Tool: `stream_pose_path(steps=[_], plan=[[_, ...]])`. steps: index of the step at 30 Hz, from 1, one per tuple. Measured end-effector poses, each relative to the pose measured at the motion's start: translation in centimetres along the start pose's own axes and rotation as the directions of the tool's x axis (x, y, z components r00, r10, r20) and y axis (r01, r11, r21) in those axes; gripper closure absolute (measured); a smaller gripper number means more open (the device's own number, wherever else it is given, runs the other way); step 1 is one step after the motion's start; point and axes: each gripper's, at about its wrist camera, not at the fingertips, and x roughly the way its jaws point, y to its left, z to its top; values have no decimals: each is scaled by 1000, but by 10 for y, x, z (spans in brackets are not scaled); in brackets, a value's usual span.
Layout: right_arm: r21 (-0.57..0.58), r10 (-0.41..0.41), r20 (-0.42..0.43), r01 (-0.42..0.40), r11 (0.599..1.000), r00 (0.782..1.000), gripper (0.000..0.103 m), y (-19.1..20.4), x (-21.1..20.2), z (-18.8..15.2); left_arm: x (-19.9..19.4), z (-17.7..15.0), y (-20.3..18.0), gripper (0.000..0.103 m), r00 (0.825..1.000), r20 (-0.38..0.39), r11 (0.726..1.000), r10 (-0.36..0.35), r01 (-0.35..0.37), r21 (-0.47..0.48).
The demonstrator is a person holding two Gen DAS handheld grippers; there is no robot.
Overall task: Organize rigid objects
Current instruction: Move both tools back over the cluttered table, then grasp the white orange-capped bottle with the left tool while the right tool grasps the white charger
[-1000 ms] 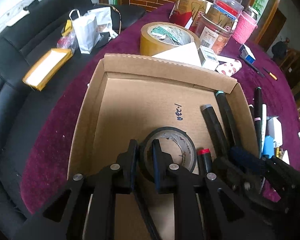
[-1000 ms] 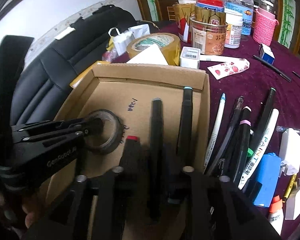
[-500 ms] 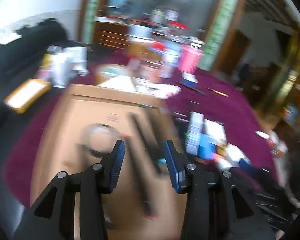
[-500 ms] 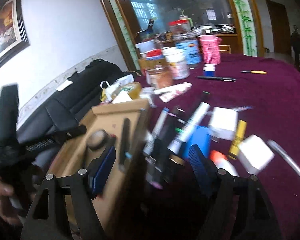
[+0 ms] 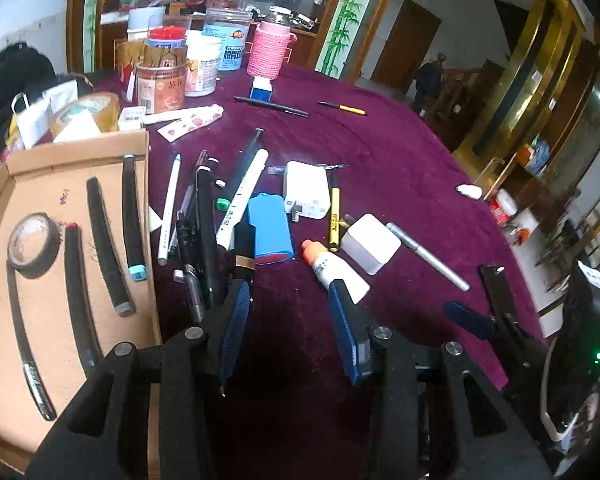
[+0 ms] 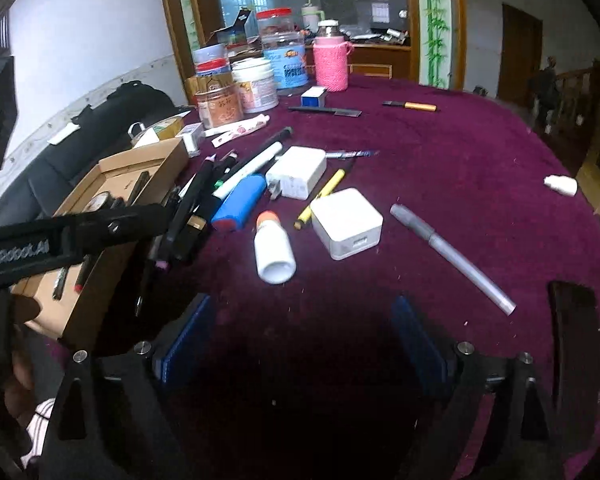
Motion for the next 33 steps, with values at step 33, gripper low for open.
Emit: stream_pose_path(steps=[33], plan=[[37, 20, 22, -21, 999, 1000, 17, -58, -11, 17, 81, 14, -34, 32, 963, -253, 996, -90, 87, -25]])
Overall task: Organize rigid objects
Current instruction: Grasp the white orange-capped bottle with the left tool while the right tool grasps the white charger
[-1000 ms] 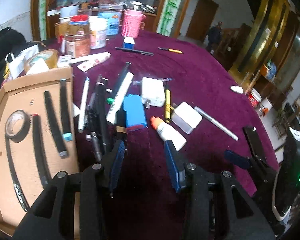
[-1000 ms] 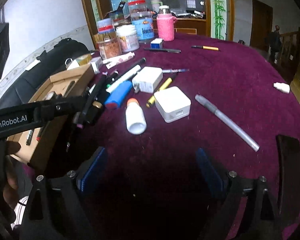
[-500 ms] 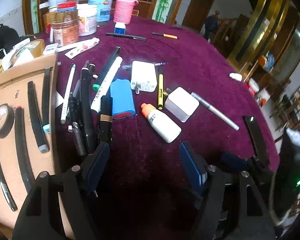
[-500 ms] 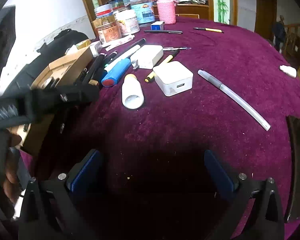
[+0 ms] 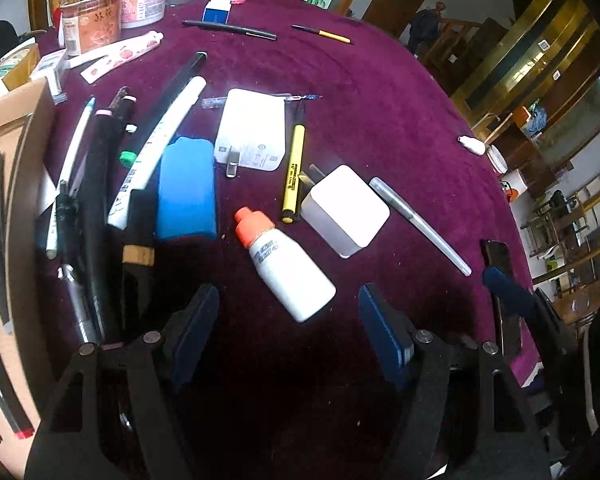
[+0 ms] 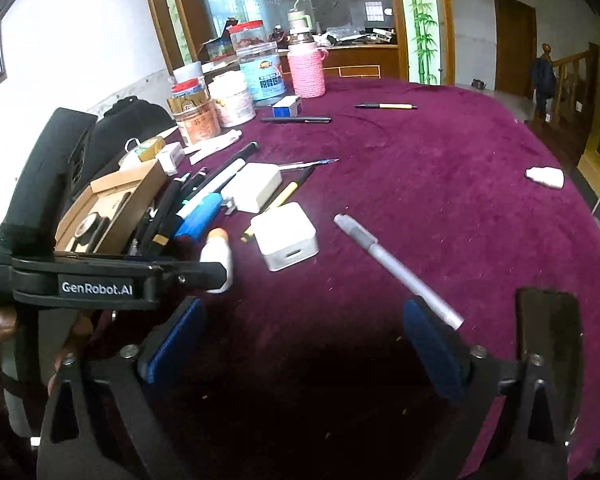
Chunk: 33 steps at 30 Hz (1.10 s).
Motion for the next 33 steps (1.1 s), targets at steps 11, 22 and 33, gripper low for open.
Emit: stream_pose_path(steps=[11, 22, 33], plan=[[2, 113, -71, -113, 994, 991, 30, -5, 41, 40, 9, 5, -2, 76, 993, 2, 992, 120, -120, 45], [-24, 67, -173, -73, 997, 983, 39, 4, 97, 55, 9, 7, 11, 75, 997, -1, 997, 73, -72, 36], [-12, 68, -186, -72, 997, 980, 58, 7, 80, 33, -11, -18, 12, 77, 999, -4, 994, 53, -52, 94]])
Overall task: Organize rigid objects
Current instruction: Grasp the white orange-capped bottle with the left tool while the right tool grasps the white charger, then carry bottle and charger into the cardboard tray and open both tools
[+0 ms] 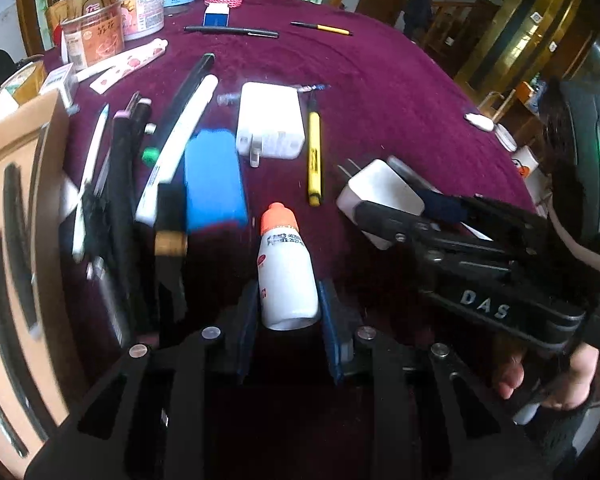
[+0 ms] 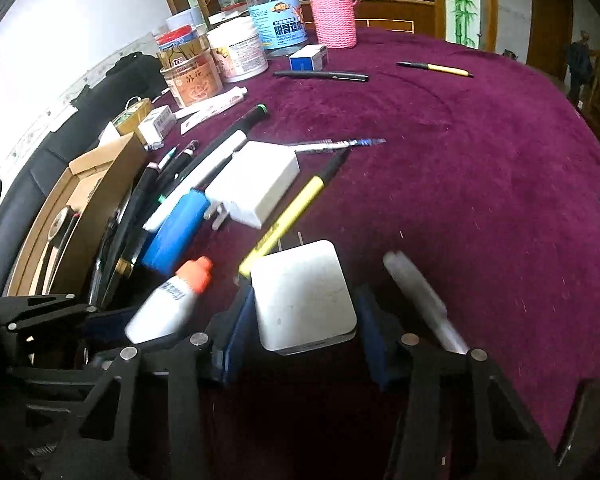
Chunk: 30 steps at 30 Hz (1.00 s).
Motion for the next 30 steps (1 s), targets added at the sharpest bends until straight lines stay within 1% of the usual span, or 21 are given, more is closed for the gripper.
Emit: stream_pose_path(steps=[2, 5, 10, 11, 12, 13, 16, 17, 18, 19, 21, 23, 26, 30], plan=[[14, -3, 7, 3, 1000, 1000, 58, 1, -12, -17, -6, -8, 1, 77, 1000, -3, 1000, -18, 18, -4], [18, -7, 13, 7, 1000, 1000, 58, 7, -26, -40, -3, -12, -4, 76, 1000, 2, 999, -3, 3, 41], [10, -23, 25, 23, 1000, 999, 57, 14, -28, -45, 6, -1, -9, 76, 1000, -14, 999, 14, -14, 38], [10, -27, 28, 27, 1000, 999, 57, 15, -27, -44, 8, 3, -9, 73, 1000, -13, 999, 10, -10, 38], [15, -29, 26, 28, 999, 999, 57, 15, -25, -44, 9, 4, -9, 68, 1000, -11, 999, 2, -2, 41], [12, -37, 31, 37, 999, 999, 57, 16, -25, -45, 11, 6, -10, 65, 1000, -11, 999, -9, 9, 45], [16, -45, 40, 44, 999, 998, 56, 18, -24, -46, 11, 7, -11, 65, 1000, -5, 999, -9, 9, 51], [12, -48, 41, 48, 999, 998, 57, 18, -24, -47, 11, 6, -11, 71, 1000, 0, 998, 6, -6, 55], [8, -52, 43, 52, 999, 998, 58, 19, -25, -47, 11, 5, -11, 78, 1000, 6, 998, 24, -24, 52], [8, -56, 45, 55, 998, 997, 58, 19, -26, -49, 9, 3, -9, 78, 999, 13, 999, 32, -33, 43], [10, -59, 49, 58, 998, 997, 58, 20, -28, -51, 6, -1, -8, 79, 1000, 22, 999, 18, -18, 31], [30, -42, 60, 40, 999, 997, 59, 18, -31, -54, 0, -5, -5, 79, 999, 44, 1000, 6, -7, 20], [54, 9, 93, -14, 998, 996, 59, 20, -40, -57, -16, -12, 0, 79, 996, 83, 999, -36, 37, -12], [49, 80, 144, -88, 995, 986, 59, 37, -55, -54, -40, -17, 15, 78, 989, 118, 993, -88, 96, -64]])
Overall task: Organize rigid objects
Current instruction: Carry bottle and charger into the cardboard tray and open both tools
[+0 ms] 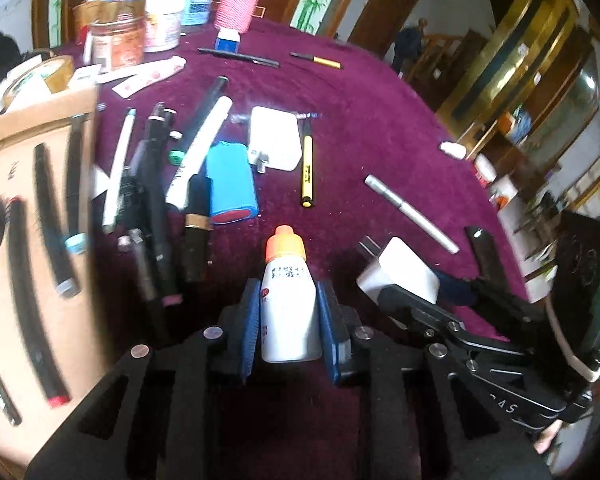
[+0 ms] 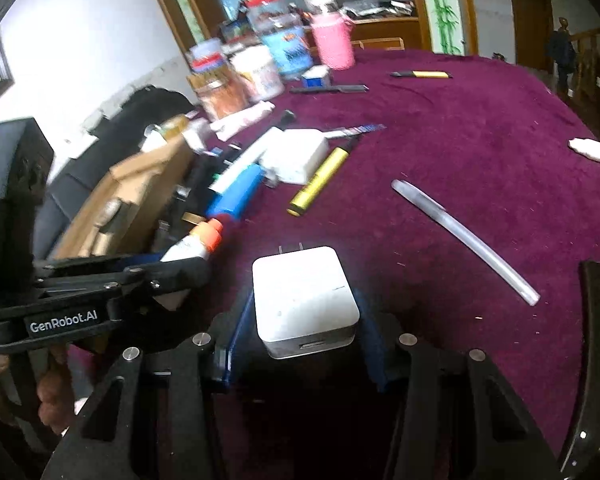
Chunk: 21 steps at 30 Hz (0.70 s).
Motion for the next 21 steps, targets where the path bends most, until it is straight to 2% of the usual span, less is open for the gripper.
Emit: stream_pose_path(steps=[4, 10, 16, 21], plan=[[-2, 137, 28, -137, 991, 990, 59, 29, -6, 9, -43, -3, 28, 78, 998, 42, 995, -48, 52, -89], [-88, 302, -23, -303, 949, 953, 59, 95, 15, 23, -98, -17, 83, 78, 991, 108, 981, 83, -63, -182], [-180, 343, -103, -357, 917, 934, 59, 150, 53, 30, -119, -29, 139, 78, 963, 122, 941, 241, -200, -274], [-225, 362, -168, -393, 891, 917, 59, 184, 78, 24, -111, -36, 168, 78, 956, 73, 917, 284, -249, -313]])
